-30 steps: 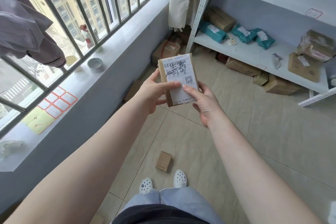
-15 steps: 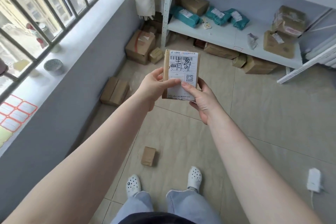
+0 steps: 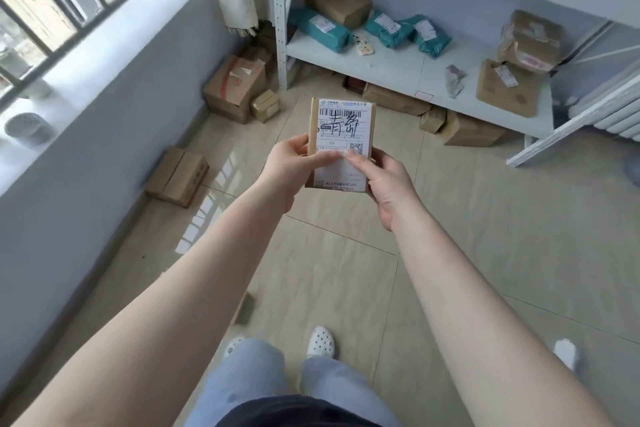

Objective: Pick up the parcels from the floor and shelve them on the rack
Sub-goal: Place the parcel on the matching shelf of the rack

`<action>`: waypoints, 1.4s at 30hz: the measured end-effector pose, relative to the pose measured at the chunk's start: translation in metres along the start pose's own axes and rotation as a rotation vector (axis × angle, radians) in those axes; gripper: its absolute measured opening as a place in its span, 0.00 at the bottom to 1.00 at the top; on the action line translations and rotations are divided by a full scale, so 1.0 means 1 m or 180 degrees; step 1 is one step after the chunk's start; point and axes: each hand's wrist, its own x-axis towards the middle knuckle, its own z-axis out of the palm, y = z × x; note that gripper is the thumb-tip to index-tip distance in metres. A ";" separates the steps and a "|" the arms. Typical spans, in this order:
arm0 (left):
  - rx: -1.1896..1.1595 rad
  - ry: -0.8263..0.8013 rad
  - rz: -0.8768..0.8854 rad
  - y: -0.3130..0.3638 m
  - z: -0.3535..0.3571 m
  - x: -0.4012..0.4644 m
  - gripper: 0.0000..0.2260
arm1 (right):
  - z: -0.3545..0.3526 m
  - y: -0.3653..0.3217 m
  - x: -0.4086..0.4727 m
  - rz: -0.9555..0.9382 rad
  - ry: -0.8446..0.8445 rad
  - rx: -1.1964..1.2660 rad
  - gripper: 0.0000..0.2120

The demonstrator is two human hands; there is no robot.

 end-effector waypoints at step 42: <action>0.0128 -0.0271 0.0422 0.245 0.122 0.443 0.16 | -0.101 -0.249 0.435 -0.0539 0.0531 0.0299 0.20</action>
